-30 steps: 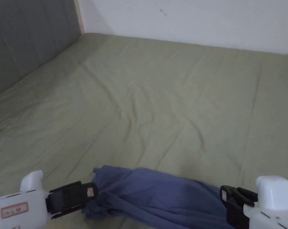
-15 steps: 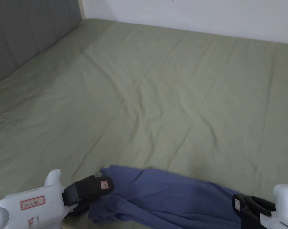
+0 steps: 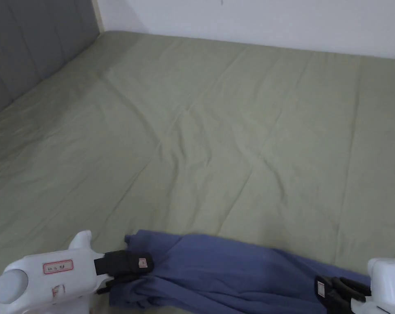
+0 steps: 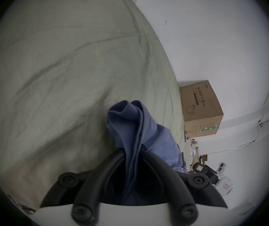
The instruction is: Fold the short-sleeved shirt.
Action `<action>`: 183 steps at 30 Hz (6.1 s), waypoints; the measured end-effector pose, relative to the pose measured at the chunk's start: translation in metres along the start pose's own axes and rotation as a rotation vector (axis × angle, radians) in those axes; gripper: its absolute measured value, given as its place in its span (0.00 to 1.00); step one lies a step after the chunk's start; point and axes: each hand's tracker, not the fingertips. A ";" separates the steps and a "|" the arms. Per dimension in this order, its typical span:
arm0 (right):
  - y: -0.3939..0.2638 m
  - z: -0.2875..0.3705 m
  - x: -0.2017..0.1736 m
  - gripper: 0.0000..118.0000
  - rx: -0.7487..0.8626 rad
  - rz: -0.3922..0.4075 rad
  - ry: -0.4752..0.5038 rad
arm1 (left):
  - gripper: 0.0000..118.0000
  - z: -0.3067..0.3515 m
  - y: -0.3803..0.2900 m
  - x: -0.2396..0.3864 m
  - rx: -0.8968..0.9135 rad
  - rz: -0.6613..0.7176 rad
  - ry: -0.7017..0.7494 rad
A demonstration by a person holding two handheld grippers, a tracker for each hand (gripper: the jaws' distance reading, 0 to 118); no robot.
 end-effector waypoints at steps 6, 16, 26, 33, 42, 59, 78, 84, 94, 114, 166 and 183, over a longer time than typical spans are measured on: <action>0.004 0.022 0.023 0.00 0.055 -0.062 -0.029 | 0.06 0.025 -0.001 0.079 0.079 -0.152 0.057; -0.006 0.052 0.079 0.00 0.146 -0.319 -0.017 | 0.06 -0.049 -0.085 0.250 -0.096 -0.586 0.102; -0.026 0.079 0.119 0.00 0.191 -0.403 -0.071 | 0.39 -0.201 -0.152 0.267 -0.458 -0.705 0.073; -0.034 0.086 0.136 0.00 0.198 -0.453 -0.104 | 0.80 -0.174 -0.134 0.274 -0.384 -0.628 0.058; -0.037 0.089 0.142 0.00 0.206 -0.472 -0.083 | 0.07 -0.133 -0.101 0.244 -0.234 -0.621 0.208; -0.044 0.089 0.137 0.00 0.177 -0.430 -0.069 | 0.00 -0.206 -0.185 0.262 -0.478 -0.791 0.236; -0.034 0.080 0.121 0.00 0.151 -0.365 -0.051 | 0.99 -0.094 -0.050 0.144 -0.355 -0.507 -0.037; -0.032 0.075 0.118 0.00 0.124 -0.348 -0.046 | 0.99 -0.131 -0.046 0.105 -0.451 -0.372 -0.067; -0.028 0.067 0.121 0.00 0.094 -0.356 -0.055 | 0.95 -0.174 -0.042 0.105 -0.469 -0.234 -0.344; -0.024 0.077 0.120 0.00 0.091 -0.330 -0.095 | 0.09 -0.076 0.014 0.100 -0.332 -0.481 0.136; -0.042 0.077 0.147 0.00 0.082 -0.428 -0.073 | 0.00 -0.141 -0.093 0.235 -0.339 -0.451 0.117; -0.048 0.082 0.151 0.00 0.073 -0.434 -0.091 | 0.00 -0.255 -0.169 0.262 -0.618 -0.583 0.027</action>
